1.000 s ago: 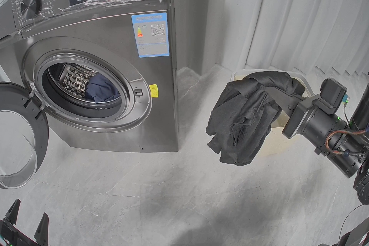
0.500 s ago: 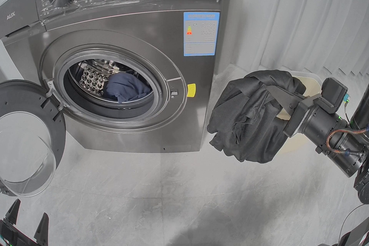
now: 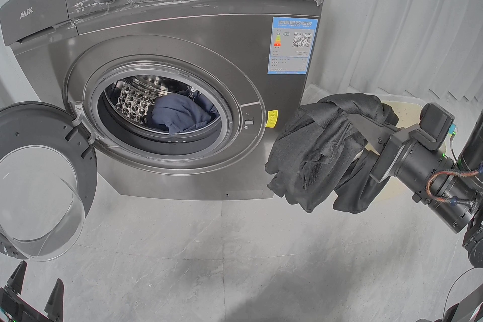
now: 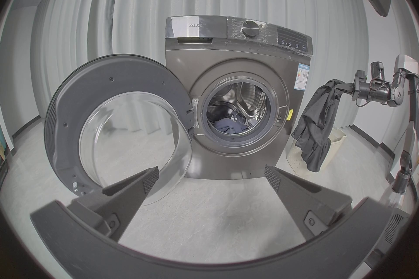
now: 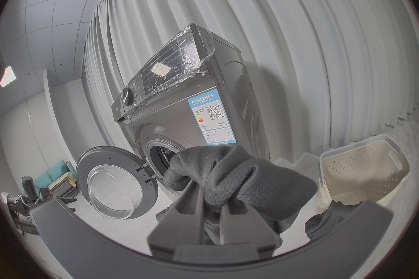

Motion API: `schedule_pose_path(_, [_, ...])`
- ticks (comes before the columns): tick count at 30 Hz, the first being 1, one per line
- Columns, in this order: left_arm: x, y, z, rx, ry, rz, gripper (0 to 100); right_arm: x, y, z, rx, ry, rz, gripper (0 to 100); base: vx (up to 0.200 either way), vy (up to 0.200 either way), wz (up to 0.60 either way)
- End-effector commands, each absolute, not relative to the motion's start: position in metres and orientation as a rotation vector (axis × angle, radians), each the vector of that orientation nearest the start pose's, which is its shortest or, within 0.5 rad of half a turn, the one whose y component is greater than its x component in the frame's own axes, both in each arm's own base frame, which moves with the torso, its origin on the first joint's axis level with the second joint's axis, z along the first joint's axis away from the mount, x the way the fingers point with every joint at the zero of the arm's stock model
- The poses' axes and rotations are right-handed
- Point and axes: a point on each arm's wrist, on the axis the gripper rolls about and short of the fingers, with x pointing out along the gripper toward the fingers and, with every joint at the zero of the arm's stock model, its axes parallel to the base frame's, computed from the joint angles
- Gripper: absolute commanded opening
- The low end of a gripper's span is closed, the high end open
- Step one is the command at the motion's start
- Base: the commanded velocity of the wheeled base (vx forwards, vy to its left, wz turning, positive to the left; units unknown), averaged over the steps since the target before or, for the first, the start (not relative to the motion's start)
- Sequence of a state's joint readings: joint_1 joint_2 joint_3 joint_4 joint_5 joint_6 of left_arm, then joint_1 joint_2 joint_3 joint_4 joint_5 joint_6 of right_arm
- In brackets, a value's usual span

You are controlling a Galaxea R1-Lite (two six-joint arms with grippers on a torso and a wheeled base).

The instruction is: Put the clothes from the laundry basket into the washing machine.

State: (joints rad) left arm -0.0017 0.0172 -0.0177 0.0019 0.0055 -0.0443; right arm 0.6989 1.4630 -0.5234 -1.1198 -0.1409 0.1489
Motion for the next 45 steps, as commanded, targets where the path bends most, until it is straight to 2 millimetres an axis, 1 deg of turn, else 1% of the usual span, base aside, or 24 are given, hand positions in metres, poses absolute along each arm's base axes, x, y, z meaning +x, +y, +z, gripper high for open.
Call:
schedule_pose_path(1, [-0.0225, 0.0002, 0.0754, -0.044, 0.006, 0.005, 100, 0.1802, 0.1475, 0.22, 0.219, -0.124, 0.569, 0, -0.2, 0.0, 0.0])
schedule_pose_path(3, [-0.0225, 0.0002, 0.0753, -0.044, 0.008, 0.005, 100, 0.1801, 0.1474, 0.2192, 0.218, -0.122, 0.569, 0, -0.2, 0.0, 0.0])
schedule_pose_path(15, [-0.0225, 0.0002, 0.0753, -0.044, 0.008, 0.005, 100, 0.18, 0.1473, 0.2176, 0.215, -0.116, 0.568, 0, 0.0, 0.0, 0.0])
schedule_pose_path(39, [-0.0225, 0.0002, 0.0753, -0.044, 0.008, 0.005, 100, 0.18, 0.1473, 0.2176, 0.215, -0.116, 0.568, 0, 0.0, 0.2, 0.0])
schedule_pose_path(45, [-0.0225, 0.0002, 0.0753, -0.044, 0.008, 0.005, 100, 0.1802, 0.1475, 0.2168, 0.214, -0.113, 0.568, 0, 0.0, 0.0, 0.0])
